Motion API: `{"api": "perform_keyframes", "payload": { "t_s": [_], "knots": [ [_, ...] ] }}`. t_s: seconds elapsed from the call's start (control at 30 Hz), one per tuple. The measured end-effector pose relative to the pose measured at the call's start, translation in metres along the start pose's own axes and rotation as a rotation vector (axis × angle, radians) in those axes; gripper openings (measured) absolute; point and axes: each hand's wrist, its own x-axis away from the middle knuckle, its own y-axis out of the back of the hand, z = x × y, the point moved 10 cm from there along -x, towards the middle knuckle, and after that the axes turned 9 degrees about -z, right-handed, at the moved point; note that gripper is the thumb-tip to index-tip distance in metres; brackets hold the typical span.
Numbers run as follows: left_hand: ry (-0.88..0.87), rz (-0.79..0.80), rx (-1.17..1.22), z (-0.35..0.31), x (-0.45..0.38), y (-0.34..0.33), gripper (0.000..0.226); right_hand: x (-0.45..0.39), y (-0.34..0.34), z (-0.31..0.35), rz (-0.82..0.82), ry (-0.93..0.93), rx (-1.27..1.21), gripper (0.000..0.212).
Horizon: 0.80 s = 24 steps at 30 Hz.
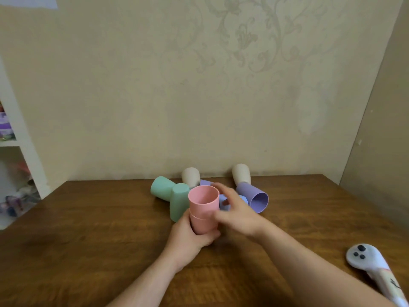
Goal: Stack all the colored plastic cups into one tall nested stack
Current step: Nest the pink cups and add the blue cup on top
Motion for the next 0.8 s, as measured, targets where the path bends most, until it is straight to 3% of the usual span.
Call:
{"api": "perform_keyframes", "payload": {
  "t_s": [0.07, 0.13, 0.2, 0.27, 0.33, 0.63, 0.8],
  "knots": [
    [-0.006, -0.011, -0.044, -0.003, 0.0, 0.002, 0.081, -0.012, 0.026, -0.003, -0.046, 0.012, 0.03, 0.089],
    [-0.035, -0.047, -0.078, -0.008, 0.0, 0.006, 0.106, -0.027, 0.046, -0.009, -0.099, 0.089, 0.421, 0.087],
    [-0.052, -0.054, -0.091, -0.012, 0.001, 0.007, 0.121, -0.033, 0.036, -0.024, 0.002, 0.183, 0.89, 0.089],
    [-0.051, -0.055, -0.095, -0.012, 0.002, 0.007, 0.12, -0.03, 0.019, -0.048, 0.112, 0.238, 1.075, 0.095],
    [-0.055, -0.065, -0.106, -0.012, 0.002, 0.009, 0.113, -0.028, 0.012, -0.059, 0.084, 0.305, 1.14, 0.095],
    [-0.029, -0.073, -0.027, -0.013, 0.004, 0.011, 0.092, -0.013, 0.02, -0.044, -0.07, 0.373, 0.904, 0.08],
    [-0.022, -0.066, -0.042, -0.016, 0.0, 0.009, 0.096, 0.008, 0.049, -0.054, -0.284, 0.198, 0.512, 0.091]
  ]
}}
